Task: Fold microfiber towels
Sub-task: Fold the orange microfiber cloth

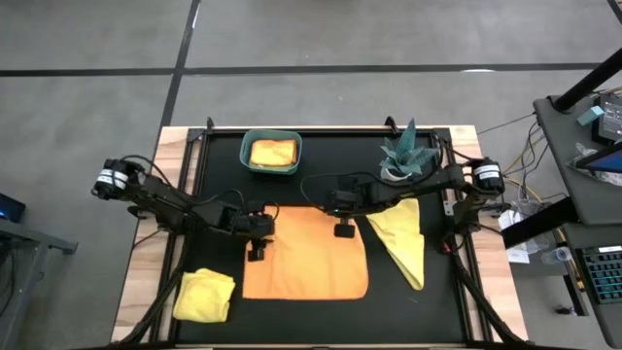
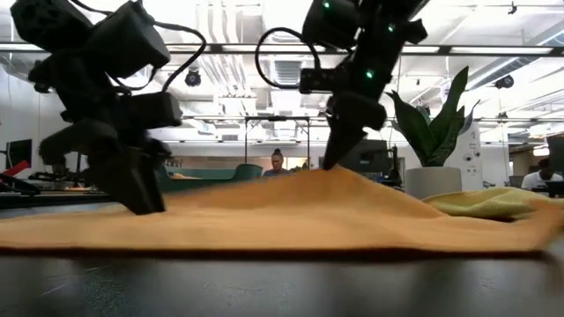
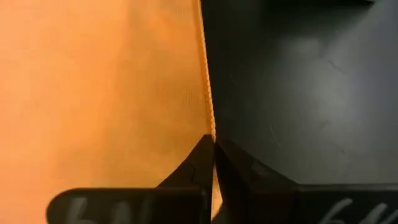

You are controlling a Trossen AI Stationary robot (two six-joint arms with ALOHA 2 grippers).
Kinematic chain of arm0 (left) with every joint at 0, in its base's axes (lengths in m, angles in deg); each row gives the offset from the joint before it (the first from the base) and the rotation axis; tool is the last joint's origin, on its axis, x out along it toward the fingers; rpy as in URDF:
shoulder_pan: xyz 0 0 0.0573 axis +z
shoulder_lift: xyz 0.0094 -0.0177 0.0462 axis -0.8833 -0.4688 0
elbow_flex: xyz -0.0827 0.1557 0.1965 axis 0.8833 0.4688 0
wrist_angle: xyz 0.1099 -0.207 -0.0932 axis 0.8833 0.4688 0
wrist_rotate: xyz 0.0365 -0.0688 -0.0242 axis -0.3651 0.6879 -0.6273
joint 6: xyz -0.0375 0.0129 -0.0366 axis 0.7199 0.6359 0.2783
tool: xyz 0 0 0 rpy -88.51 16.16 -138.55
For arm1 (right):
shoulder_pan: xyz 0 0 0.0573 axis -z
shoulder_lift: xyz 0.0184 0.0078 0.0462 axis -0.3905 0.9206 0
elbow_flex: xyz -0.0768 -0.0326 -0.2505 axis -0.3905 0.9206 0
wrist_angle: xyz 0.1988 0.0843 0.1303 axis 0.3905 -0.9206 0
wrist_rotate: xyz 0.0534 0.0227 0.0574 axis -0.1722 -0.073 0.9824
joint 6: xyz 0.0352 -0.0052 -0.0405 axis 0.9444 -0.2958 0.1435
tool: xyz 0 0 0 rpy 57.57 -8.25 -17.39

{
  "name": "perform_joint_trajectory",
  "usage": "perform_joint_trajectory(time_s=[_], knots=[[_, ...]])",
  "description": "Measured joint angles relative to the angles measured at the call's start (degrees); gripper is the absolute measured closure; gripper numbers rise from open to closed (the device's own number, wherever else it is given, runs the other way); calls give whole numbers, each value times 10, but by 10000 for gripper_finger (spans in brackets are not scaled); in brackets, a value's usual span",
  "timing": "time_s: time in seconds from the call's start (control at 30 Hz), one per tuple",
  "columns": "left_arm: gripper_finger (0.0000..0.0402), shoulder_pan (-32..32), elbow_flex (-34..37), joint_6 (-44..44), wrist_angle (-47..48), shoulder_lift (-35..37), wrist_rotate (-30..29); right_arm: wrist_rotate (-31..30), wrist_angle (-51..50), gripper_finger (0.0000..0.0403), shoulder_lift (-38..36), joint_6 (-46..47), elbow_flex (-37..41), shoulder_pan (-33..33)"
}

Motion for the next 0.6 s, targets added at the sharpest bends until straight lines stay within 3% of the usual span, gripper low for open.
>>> perform_joint_trajectory(time_s=[0.2,0.6], knots=[[238,0,-2,28,65,6,1,72,-2,380,4,26,-9,0],[238,0,-2,17,98,102,14,73,-53,274,-27,62,-6,12]])
